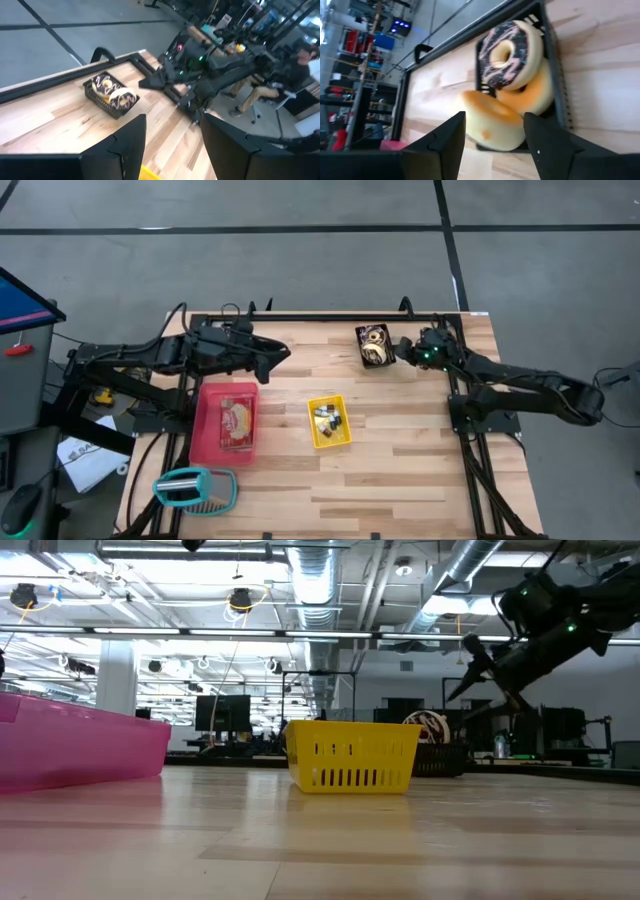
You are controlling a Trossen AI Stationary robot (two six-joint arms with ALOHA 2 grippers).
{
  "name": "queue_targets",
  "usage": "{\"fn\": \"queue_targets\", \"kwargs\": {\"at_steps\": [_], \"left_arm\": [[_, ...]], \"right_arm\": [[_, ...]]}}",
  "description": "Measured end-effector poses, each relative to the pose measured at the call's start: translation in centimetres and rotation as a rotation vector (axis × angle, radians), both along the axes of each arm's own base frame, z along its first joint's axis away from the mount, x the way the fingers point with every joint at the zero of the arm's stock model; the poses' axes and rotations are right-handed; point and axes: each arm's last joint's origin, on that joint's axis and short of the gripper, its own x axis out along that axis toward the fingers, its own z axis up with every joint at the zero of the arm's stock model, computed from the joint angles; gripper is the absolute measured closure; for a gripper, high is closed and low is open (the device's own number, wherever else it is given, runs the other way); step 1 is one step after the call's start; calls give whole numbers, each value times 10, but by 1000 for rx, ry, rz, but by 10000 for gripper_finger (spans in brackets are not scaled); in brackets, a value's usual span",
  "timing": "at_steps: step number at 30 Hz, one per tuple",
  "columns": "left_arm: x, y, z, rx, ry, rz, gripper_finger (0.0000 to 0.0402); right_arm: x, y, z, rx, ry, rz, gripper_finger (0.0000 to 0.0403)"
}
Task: Pick & Place Food Item
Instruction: Put the black donut into the black bin
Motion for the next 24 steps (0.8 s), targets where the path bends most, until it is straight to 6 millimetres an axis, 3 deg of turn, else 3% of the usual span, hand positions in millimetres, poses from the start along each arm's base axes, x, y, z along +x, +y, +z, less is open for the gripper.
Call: {"fn": "queue_targets", "kwargs": {"at_steps": [6, 15, 24], "left_arm": [[3, -1, -6, -4, 45, -2, 215], [17, -3, -16, -5, 83, -12, 215], [29, -10, -18, -14, 54, -33, 215]], "right_arm": [[-1, 6, 9, -15, -66, 33, 221], [25, 20, 26, -45, -105, 110, 237], [55, 17, 14, 0, -16, 163, 238]]}}
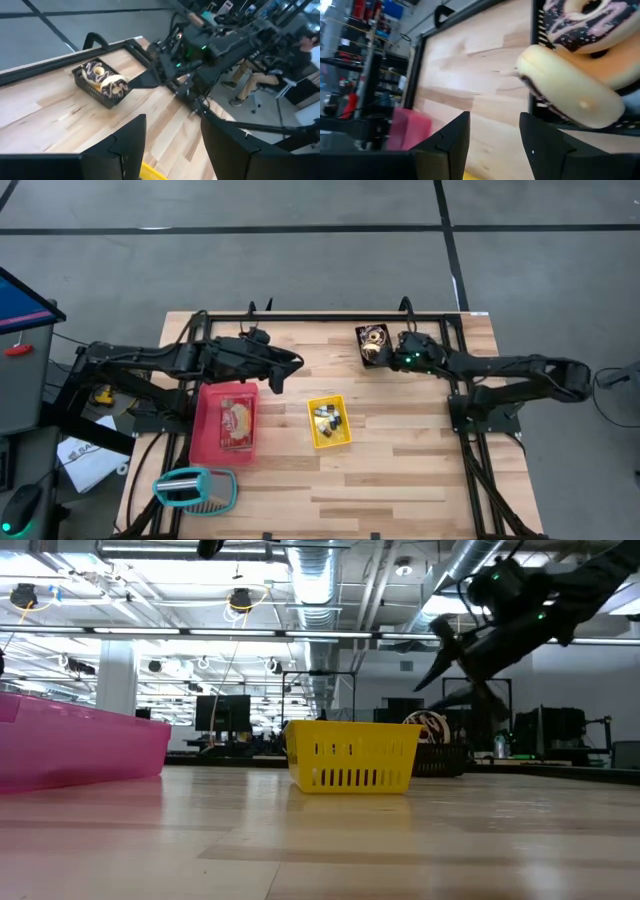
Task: Pick & Place Food Item
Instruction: Put the black donut into the black bin
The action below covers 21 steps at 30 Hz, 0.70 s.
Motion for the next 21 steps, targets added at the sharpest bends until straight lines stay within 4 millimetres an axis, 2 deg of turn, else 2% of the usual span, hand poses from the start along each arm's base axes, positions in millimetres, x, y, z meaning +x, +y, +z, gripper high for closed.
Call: {"fn": "queue_targets", "kwargs": {"at_steps": [7, 15, 21], "left_arm": [[2, -7, 1, -13, -21, -17, 215], [2, -13, 1, -30, -36, -31, 215], [2, -14, 1, -29, -36, -32, 215]], "right_arm": [[7, -12, -8, -13, 29, -29, 238], [-5, -24, -2, -40, 24, -79, 238], [-12, -24, 8, -72, 8, -86, 238]]}}
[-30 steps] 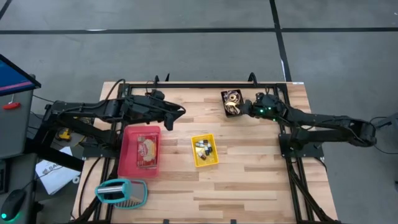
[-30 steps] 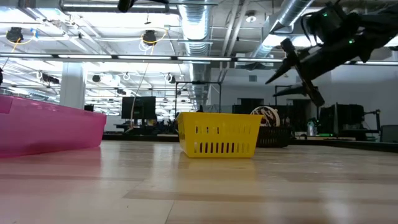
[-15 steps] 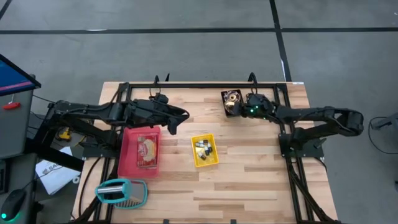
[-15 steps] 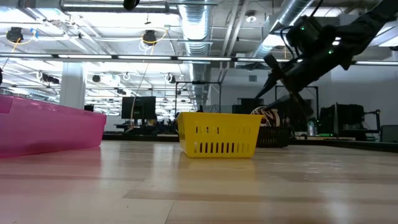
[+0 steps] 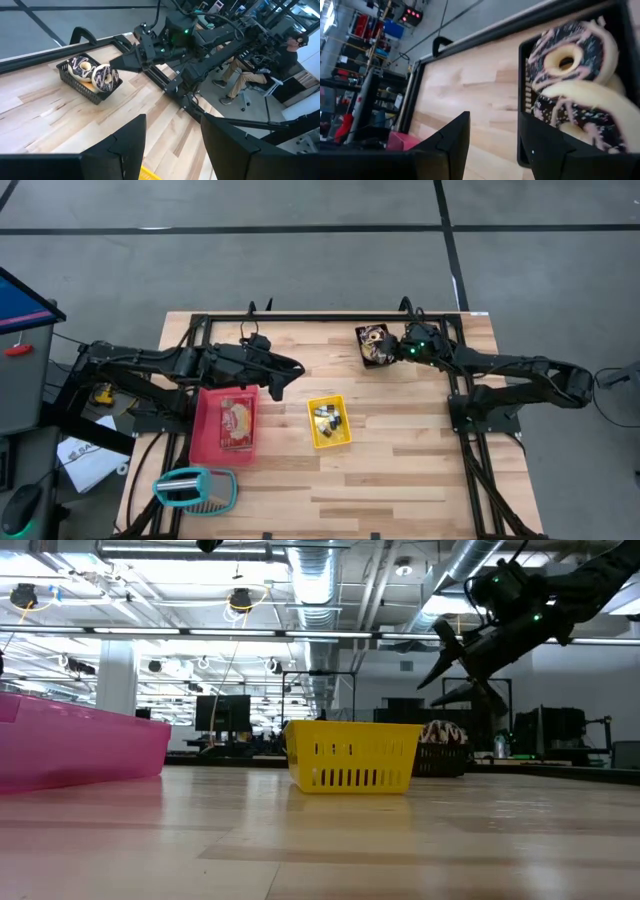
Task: Pick & Place Food Item
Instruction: Put the black donut into the black bin
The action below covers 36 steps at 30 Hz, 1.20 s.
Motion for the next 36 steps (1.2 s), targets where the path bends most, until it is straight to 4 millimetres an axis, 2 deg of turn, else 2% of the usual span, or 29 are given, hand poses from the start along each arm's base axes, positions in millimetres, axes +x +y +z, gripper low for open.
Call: {"fn": "queue_targets", "kwargs": {"at_steps": [8, 12, 15, 25, 36], "left_arm": [[0, -3, 0, 16, 5, -16, 215], [-1, -6, 0, 21, 7, -32, 215], [-1, -7, 0, 22, 7, -33, 215], [-1, -8, 0, 16, 4, -36, 215], [-1, -8, 0, 3, -2, -34, 215]], "right_arm": [[-21, 1, 14, -38, 26, -28, 238], [-37, 6, 8, -1, 162, -55, 238], [-41, 7, 5, 10, 213, -51, 238], [-33, -7, -8, 22, 256, -65, 238], [-19, -16, -17, 31, 202, -35, 238]]}}
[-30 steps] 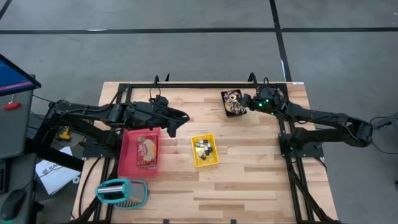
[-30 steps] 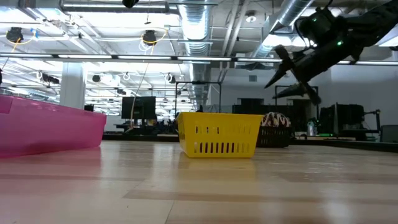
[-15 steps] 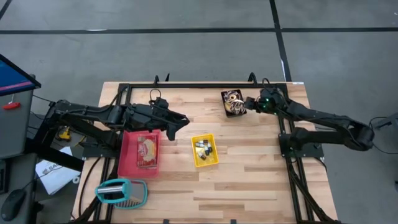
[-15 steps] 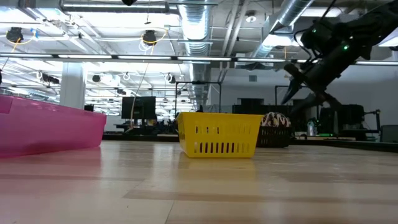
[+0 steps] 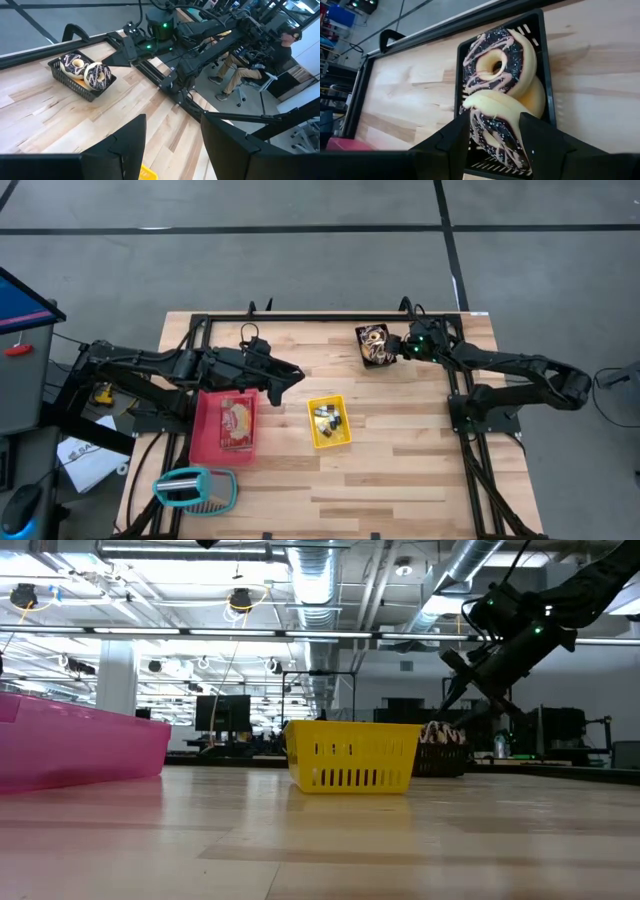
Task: Pick & Place Food Item
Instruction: Put the black donut into the black bin, then adjust the yellow bin
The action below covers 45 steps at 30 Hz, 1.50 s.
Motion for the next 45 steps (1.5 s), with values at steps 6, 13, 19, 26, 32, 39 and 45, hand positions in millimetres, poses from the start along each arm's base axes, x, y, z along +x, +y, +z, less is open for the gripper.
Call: {"fn": "queue_targets", "kwargs": {"at_steps": [6, 13, 19, 26, 32, 39, 45], "left_arm": [[0, 0, 0, 2, 2, -1, 215], [-5, -11, -8, 71, 103, -69, 215], [-11, -17, -17, 82, 211, -94, 215], [1, -24, -36, 122, 323, -133, 215], [6, -35, -40, 151, 325, -178, 215], [1, -47, -34, 154, 285, -225, 215], [-6, -63, -33, 164, 277, -284, 215]], "right_arm": [[-3, 2, 8, -24, -35, -1, 238], [-13, 23, 34, -46, -146, 29, 238], [-8, 73, 39, 89, -171, 221, 238], [3, 135, 30, 206, -147, 275, 239], [25, 182, 1, 340, -52, 293, 248], [72, 214, -9, 314, 39, 248, 281], [112, 230, -20, 304, 101, 249, 317]]}}
